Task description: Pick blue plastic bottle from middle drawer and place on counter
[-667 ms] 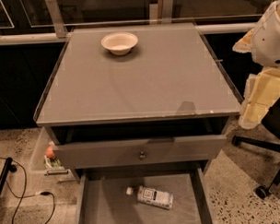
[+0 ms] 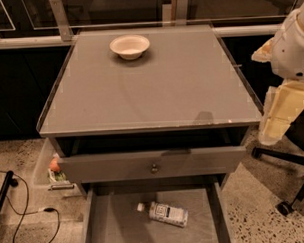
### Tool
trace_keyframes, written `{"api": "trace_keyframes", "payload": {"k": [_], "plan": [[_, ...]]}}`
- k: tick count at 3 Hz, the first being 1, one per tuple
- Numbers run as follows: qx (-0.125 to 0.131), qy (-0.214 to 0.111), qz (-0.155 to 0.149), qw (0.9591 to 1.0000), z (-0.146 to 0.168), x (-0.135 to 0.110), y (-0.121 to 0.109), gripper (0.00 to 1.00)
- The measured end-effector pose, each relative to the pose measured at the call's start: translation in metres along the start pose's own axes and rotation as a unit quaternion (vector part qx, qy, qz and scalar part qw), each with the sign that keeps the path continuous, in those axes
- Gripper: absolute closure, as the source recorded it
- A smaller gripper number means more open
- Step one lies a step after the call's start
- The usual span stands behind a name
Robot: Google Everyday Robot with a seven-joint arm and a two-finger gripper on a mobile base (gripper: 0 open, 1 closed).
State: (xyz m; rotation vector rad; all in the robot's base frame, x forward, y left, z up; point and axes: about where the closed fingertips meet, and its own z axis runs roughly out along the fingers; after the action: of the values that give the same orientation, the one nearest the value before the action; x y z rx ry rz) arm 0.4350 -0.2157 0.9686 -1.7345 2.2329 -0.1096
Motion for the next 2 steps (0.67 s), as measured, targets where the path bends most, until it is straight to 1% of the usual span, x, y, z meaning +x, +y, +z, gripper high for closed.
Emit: {"api": "trace_keyframes", "payload": {"k": [1,2], "plan": [[-0.028,0.004,0.005,0.9996,0.044,0.016,0.023,0.00],[-0.088,0.011,0.018,0.9959,0.103,0.040,0.068,0.00]]}}
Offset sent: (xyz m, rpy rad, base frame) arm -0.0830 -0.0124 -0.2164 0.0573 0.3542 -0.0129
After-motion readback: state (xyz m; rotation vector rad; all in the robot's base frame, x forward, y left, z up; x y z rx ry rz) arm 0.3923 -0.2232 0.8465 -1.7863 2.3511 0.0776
